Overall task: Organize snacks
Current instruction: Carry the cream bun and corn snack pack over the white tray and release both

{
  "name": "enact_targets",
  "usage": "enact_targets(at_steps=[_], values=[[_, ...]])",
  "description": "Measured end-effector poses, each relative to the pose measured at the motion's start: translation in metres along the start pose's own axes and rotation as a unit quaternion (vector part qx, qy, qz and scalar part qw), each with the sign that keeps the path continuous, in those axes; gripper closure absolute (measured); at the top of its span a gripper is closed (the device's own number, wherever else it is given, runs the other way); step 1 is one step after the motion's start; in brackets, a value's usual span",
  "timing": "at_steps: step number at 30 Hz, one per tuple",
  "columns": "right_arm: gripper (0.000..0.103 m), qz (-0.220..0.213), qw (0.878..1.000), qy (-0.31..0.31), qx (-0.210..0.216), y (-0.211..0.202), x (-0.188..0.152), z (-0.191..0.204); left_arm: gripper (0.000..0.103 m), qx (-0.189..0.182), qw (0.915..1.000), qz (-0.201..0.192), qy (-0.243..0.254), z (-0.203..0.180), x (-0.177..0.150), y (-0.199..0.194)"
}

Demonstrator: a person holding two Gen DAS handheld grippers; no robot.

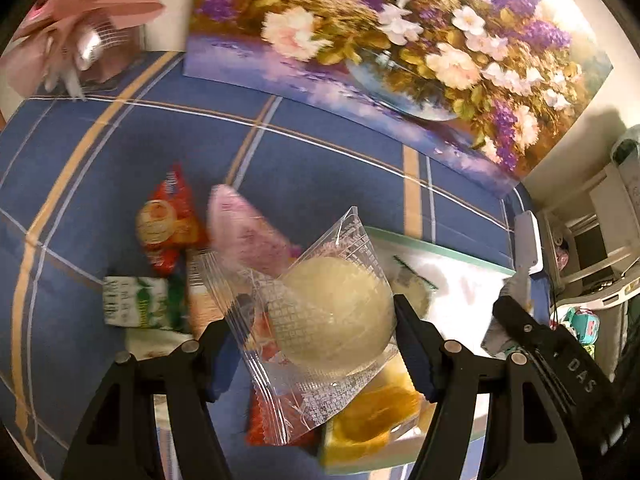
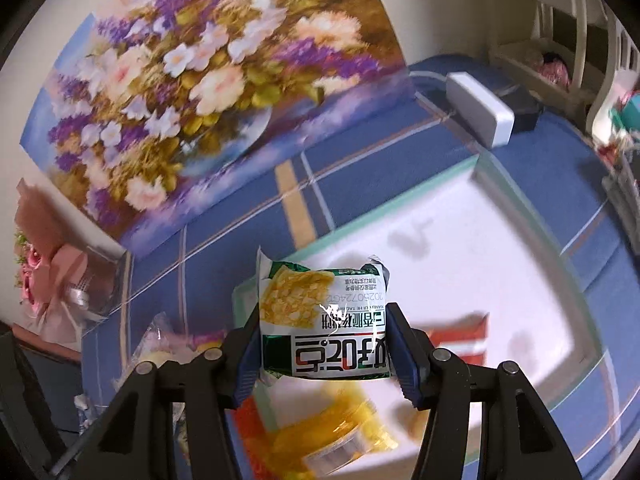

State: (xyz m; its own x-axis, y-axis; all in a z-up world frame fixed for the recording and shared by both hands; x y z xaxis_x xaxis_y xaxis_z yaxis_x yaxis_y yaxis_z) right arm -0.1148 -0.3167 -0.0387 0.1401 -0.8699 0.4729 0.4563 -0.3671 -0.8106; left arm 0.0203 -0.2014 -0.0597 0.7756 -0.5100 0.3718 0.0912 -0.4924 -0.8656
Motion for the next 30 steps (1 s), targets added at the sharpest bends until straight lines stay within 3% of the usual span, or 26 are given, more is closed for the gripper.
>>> enact_targets(at_steps=[5, 13, 17, 30], values=[[0.043, -0.026, 0.999, 0.015, -0.018, -0.010, 0.006, -0.035, 0.032, -0.016, 0.9991, -0.002, 0.038, -0.032, -0.018, 0.007], [0.043, 0.012, 0.994, 0.091, -0.060, 0.022, -0.010, -0.108, 0.032, -0.013, 0.9935, 0.011, 0.113, -0.067, -0.037, 0.034], [0.043, 0.012, 0.993, 0.097, -0.062, 0.033, -0.002, -0.117, 0.032, -0.006, 0.9898, 0.019, 0.141, -0.082, -0.037, 0.051], [0.043, 0.000, 0.994, 0.074, -0.086, 0.056, 0.023, -0.120, 0.032, -0.031, 0.9874, 0.029, 0.152, -0.119, -0.020, 0.096]])
Point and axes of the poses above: each gripper's, at about its wrist camera, not at the fingertips, and y roughly the way its jaws point, z to its left, x to its top, the point moved 10 cm from there along y, roughly the way its jaws point, and after that the axes turned 2 degrees about -x, right-handed, at the moved point
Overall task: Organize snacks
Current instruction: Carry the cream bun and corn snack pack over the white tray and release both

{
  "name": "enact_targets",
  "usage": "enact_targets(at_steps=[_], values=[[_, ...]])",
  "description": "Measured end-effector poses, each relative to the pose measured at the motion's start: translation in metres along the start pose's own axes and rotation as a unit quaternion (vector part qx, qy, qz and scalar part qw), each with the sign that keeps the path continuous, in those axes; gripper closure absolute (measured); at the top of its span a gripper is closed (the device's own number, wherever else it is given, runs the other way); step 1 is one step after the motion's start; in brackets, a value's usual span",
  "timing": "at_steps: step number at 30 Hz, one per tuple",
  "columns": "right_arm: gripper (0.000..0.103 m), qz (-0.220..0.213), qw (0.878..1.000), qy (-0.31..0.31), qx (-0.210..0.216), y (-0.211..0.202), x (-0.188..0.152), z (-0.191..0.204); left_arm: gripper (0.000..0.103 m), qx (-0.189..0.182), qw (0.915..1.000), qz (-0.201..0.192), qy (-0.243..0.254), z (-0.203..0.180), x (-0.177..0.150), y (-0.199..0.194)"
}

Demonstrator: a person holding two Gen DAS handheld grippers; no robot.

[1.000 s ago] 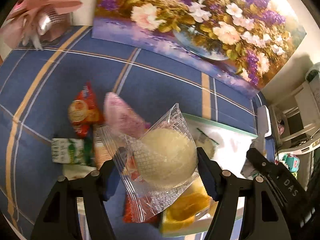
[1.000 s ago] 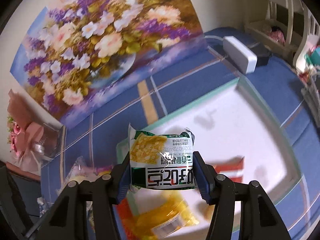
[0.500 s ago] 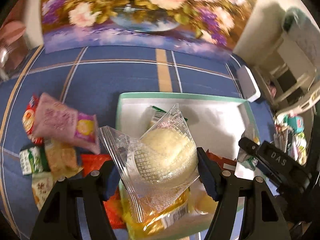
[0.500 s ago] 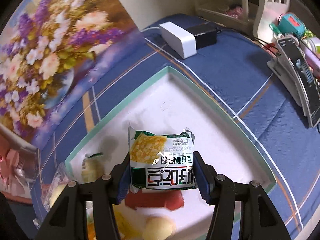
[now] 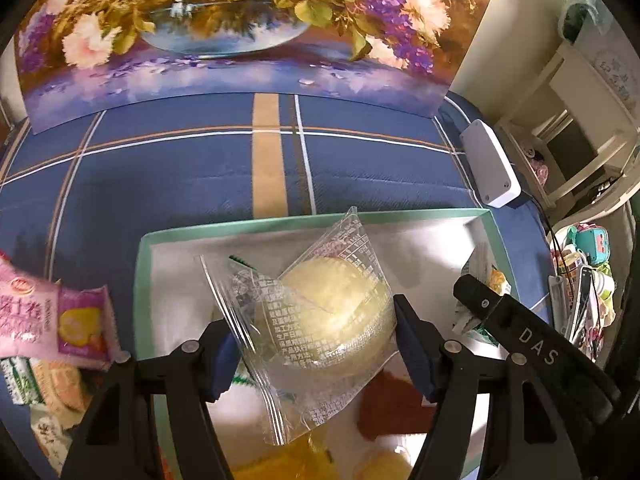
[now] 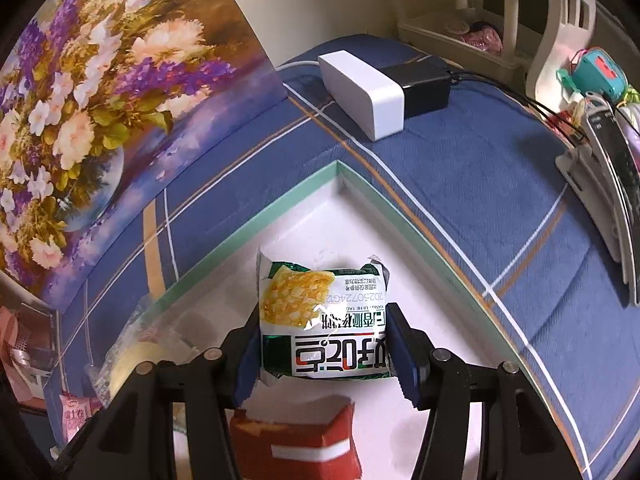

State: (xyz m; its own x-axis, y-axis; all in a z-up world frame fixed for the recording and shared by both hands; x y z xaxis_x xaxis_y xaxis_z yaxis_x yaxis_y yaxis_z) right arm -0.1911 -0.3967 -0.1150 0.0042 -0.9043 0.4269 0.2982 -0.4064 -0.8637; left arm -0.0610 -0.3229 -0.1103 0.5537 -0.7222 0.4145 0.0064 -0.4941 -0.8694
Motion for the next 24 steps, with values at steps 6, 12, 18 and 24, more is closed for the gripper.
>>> enact_targets(at_steps=[6, 12, 18, 24], values=[[0.043, 0.001, 1.000, -0.009, -0.009, 0.010, 0.002, 0.002, 0.032, -0.006, 0.9998, -0.020, -0.003, 0.002, 0.004, 0.003], [0.043, 0.007, 1.000, -0.007, -0.007, 0.010, 0.002, 0.001, 0.031, -0.008, 0.9997, -0.021, 0.000, 0.001, 0.004, 0.001], [0.043, 0.002, 1.000, -0.006, -0.004, 0.001, 0.007, 0.001, 0.024, -0.025, 0.9995, -0.018, -0.011, -0.003, 0.006, -0.007], [0.043, -0.006, 1.000, -0.013, -0.003, -0.013, 0.010, 0.003, 0.024, -0.026, 0.9993, -0.026, -0.011, -0.005, 0.009, -0.026]])
Point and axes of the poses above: each gripper's, at about its wrist camera, not at the fingertips, and y roughly the way its jaws point, z to its left, x to its top, the point moved 10 cm from there along y, roughly the way its jaws point, and after that the axes turned 2 degrees about -x, right-handed, at the moved point
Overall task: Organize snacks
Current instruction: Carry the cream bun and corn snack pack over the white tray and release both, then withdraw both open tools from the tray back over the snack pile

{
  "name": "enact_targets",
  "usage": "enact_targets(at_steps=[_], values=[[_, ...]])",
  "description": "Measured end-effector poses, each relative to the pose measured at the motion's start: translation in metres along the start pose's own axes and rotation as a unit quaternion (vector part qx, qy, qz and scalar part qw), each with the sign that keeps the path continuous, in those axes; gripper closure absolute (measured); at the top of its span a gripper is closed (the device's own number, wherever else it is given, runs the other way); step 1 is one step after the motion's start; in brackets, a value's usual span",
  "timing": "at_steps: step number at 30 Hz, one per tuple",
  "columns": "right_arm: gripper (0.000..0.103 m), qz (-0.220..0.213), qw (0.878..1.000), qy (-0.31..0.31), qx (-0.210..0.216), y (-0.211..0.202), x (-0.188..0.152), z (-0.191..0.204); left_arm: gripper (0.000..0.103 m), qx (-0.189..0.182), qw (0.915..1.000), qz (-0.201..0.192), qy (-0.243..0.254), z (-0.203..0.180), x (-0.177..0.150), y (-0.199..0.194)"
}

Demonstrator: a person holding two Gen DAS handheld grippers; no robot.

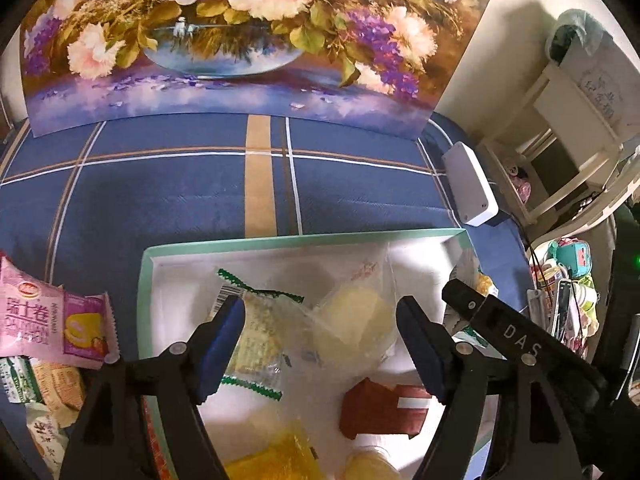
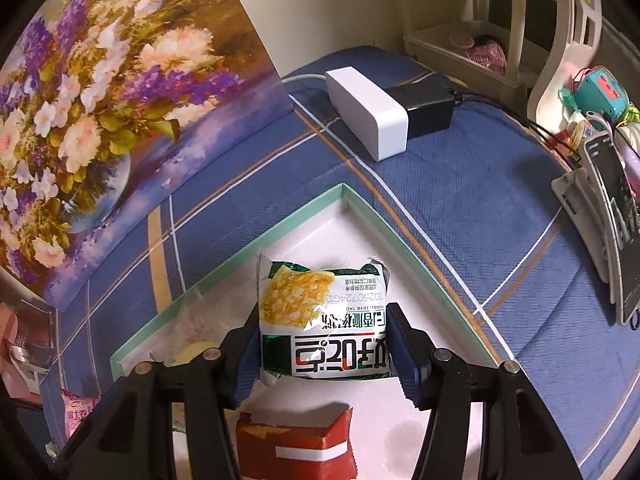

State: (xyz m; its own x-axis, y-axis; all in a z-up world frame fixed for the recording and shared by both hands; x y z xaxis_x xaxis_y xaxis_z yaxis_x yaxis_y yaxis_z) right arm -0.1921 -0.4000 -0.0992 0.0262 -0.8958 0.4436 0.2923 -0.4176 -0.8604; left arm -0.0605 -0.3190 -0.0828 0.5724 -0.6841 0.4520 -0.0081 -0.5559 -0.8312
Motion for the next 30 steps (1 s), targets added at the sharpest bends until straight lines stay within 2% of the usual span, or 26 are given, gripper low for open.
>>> enact_targets(at_steps=[3, 5, 9, 10, 12, 21, 23, 24, 27, 30], values=[[0.042, 0.002, 1.000, -0.009, -0.001, -0.002, -0.001, 0.003, 0.024, 0.012, 0.9998, 0.001, -0.015, 0.009, 0.000, -0.006], [0.037, 0.004, 1.000, -0.016, -0.004, -0.003, -0.004, 0.006, 0.024, 0.026, 0.9992, 0.004, -0.029, 0.018, 0.000, -0.010], [0.037, 0.011, 1.000, -0.025, -0.012, -0.005, -0.011, 0.008, 0.023, 0.077, 0.9955, 0.004, -0.054, 0.045, -0.001, -0.022], [0.037, 0.017, 0.999, -0.024, -0.012, -0.004, -0.015, 0.008, 0.022, 0.085, 0.9947, 0.004, -0.058, 0.050, -0.002, -0.024], [0.037, 0.025, 0.999, -0.024, -0.011, -0.003, -0.021, 0.010, 0.013, 0.103, 0.9922, 0.008, -0.070, 0.063, -0.006, -0.027], [0.036, 0.039, 0.998, -0.043, -0.015, -0.010, -0.046, 0.028, 0.012, 0.136, 0.9854, 0.004, -0.102, 0.102, -0.016, -0.050], [0.020, 0.037, 0.998, -0.047, -0.019, -0.013, -0.050, 0.031, 0.009, 0.154, 0.9822, -0.001, -0.109, 0.112, -0.020, -0.055], [0.018, 0.035, 0.998, -0.050, -0.020, -0.015, -0.051, 0.032, 0.003, 0.161, 0.9804, -0.003, -0.113, 0.118, -0.022, -0.057], [0.016, 0.031, 0.997, -0.061, -0.024, -0.021, -0.059, 0.034, 0.003, 0.172, 0.9764, -0.005, -0.130, 0.133, -0.030, -0.066], [0.008, 0.025, 0.997, -0.074, -0.022, -0.028, -0.069, 0.038, 0.003, 0.183, 0.9733, -0.014, -0.138, 0.144, -0.037, -0.079]])
Point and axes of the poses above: each gripper's, at about its wrist camera, not at the fingertips, and y roughly the way its jaws point, z to its left, x to its top, the point moved 10 cm from there along y, roughly the way its jaws point, and after that the axes turned 2 degrees about -x, right-handed, at the moved point
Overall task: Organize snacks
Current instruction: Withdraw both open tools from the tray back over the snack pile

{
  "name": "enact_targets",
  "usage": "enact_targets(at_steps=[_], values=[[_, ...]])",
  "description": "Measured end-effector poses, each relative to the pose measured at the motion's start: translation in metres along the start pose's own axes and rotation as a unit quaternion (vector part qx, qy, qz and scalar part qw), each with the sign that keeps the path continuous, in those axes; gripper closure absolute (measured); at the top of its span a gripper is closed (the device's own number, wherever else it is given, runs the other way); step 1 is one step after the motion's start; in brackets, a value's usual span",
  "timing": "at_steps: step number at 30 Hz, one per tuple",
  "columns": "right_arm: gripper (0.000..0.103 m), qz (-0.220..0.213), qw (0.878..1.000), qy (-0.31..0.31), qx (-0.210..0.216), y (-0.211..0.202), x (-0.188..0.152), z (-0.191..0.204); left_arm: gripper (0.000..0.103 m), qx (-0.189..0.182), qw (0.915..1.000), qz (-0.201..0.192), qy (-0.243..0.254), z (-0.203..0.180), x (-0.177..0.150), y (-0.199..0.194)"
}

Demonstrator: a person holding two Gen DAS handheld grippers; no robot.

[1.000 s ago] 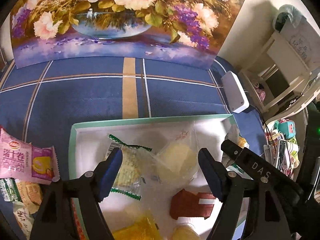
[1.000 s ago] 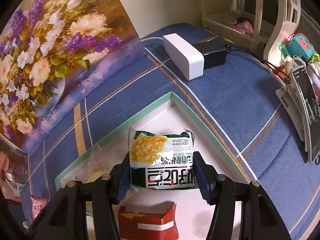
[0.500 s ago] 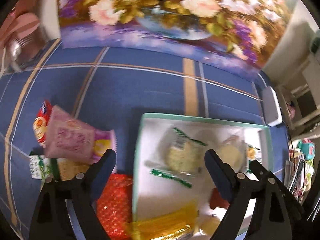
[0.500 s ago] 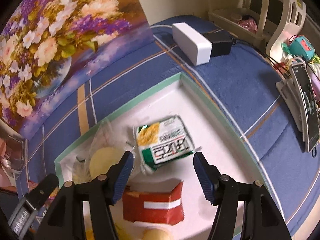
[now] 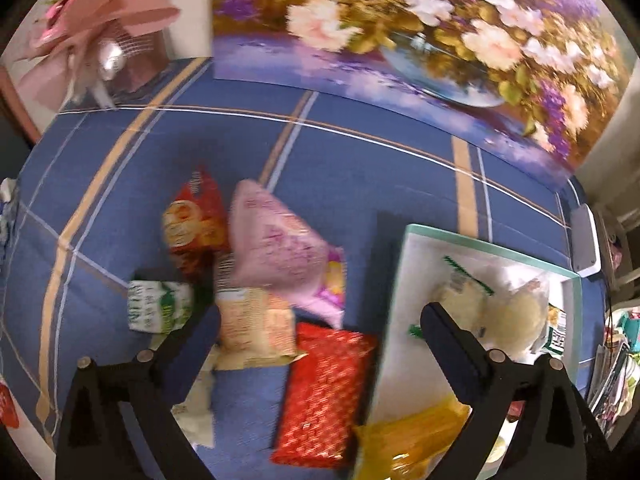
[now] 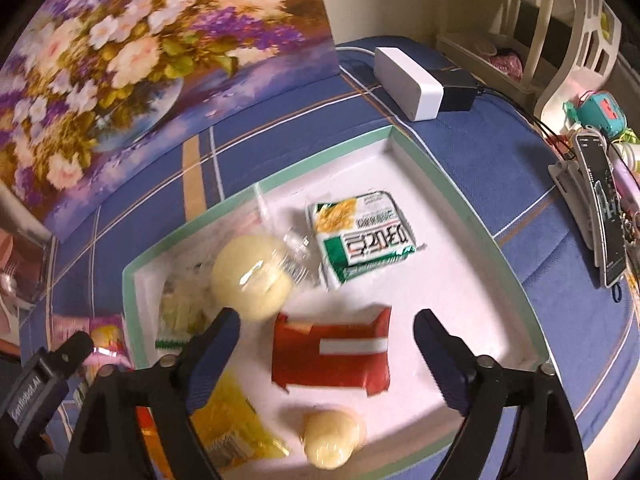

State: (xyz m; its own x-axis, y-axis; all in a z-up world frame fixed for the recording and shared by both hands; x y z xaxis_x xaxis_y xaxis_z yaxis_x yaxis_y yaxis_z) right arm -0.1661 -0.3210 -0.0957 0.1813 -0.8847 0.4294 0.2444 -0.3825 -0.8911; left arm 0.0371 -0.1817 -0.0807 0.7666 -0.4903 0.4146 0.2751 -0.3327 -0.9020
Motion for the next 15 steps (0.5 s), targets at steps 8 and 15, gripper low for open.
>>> enact_targets(at_steps=[8, 15], values=[[0.000, -0.013, 0.999, -0.024, 0.018, -0.019, -0.033, 0.017, 0.003, 0.028, 0.9989, -0.036, 0.012, 0.027, -0.013, -0.026], [0.000, -0.004, 0.998, -0.051, 0.041, -0.028, -0.068, 0.039, 0.003, 0.032, 0.9991, -0.024, -0.009, 0.057, -0.031, -0.033]])
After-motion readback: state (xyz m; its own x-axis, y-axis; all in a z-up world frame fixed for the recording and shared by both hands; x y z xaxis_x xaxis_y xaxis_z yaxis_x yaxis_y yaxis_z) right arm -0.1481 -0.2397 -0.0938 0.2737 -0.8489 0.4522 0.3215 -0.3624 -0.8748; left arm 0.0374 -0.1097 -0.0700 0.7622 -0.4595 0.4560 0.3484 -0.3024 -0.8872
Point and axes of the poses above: each gripper's, at about its wrist camera, not at the fingertips, and y roughly the way its jaws point, z to its left, x to its top, the point moved 10 cm from there along y, roughly the way its jaws point, and after that the axes turned 2 degrees about -x, right-handed, at the moved point
